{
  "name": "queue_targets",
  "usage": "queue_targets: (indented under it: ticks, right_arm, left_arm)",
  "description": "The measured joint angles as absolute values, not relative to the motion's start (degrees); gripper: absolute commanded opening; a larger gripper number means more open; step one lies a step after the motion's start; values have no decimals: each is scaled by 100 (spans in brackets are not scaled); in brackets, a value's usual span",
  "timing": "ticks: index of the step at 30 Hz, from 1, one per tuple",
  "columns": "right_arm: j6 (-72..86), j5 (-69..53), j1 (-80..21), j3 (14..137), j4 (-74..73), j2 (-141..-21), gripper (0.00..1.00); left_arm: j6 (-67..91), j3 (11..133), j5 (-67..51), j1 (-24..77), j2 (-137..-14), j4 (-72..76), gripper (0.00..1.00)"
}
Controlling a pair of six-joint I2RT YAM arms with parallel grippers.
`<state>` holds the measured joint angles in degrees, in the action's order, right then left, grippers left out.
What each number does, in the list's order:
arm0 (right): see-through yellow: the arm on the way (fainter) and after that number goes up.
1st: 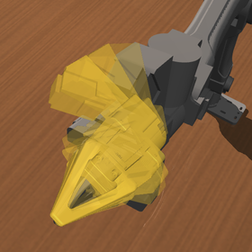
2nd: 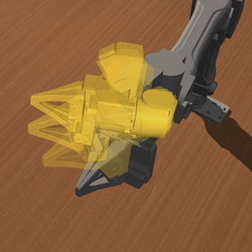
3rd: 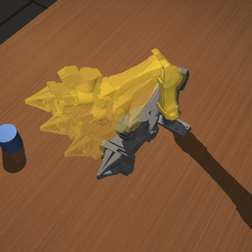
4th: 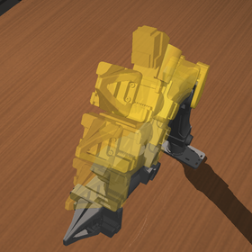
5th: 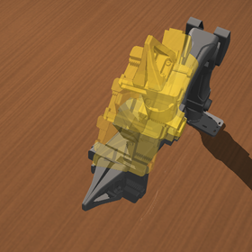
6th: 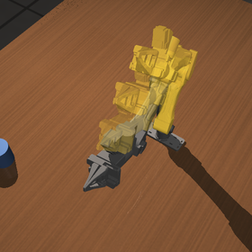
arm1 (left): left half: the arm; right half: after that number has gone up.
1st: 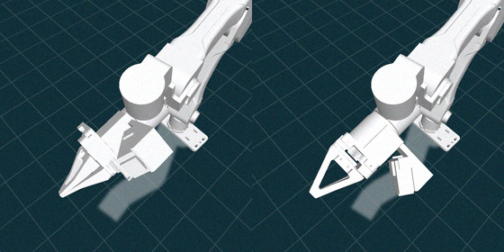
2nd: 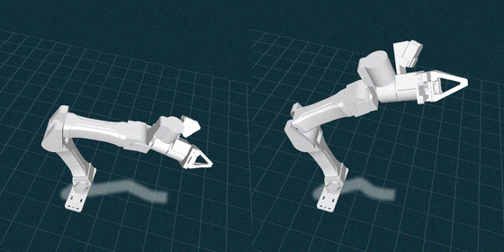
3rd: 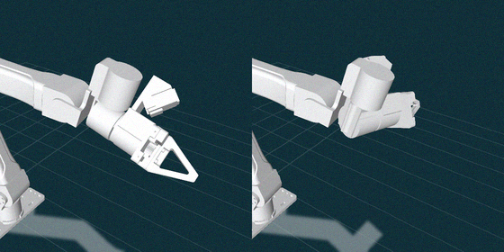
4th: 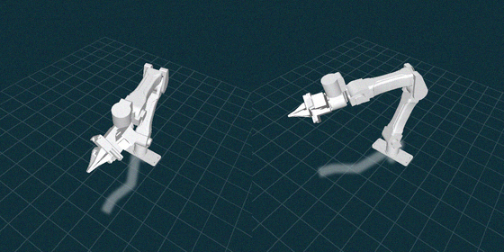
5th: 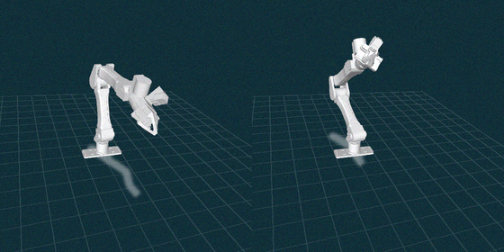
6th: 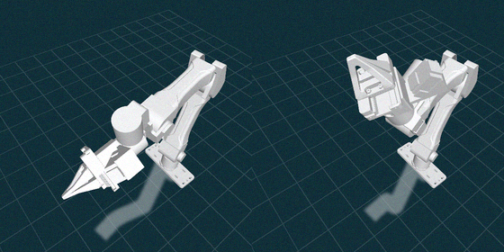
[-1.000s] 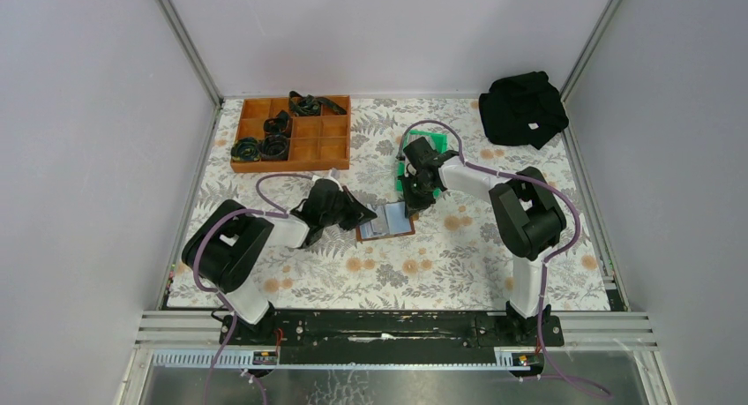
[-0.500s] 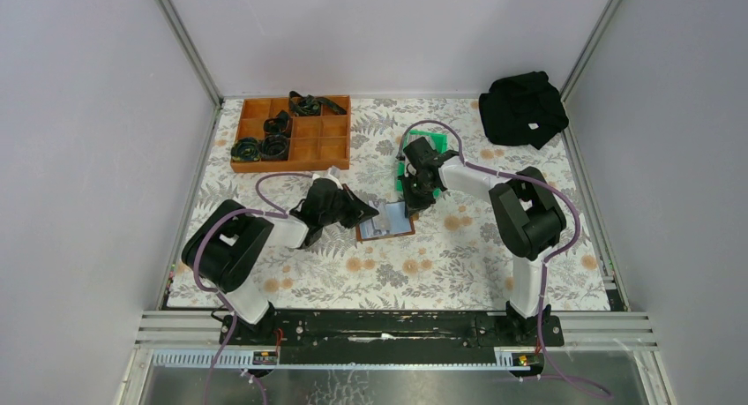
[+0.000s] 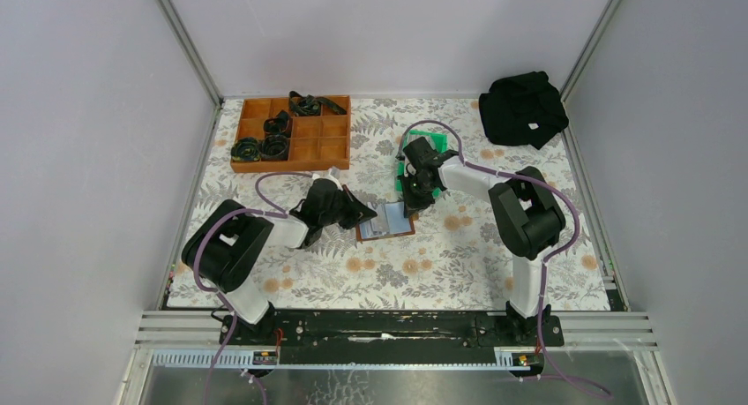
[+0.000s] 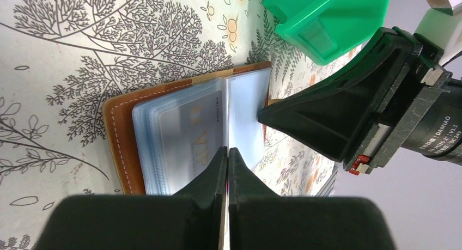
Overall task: Put the credit cards into the card holder
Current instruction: Insert the credit card into the card holder.
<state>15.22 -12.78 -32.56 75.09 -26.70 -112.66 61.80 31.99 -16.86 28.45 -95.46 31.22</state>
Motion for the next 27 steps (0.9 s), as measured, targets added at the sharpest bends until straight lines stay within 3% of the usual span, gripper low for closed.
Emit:
queue_targets:
  ticks: [27]
  right_arm:
    - [1525, -1299, -3256, 7516, -2668, -11277, 0]
  left_arm:
    - [6182, 3262, -1660, 2845, -9719, 3122, 0]
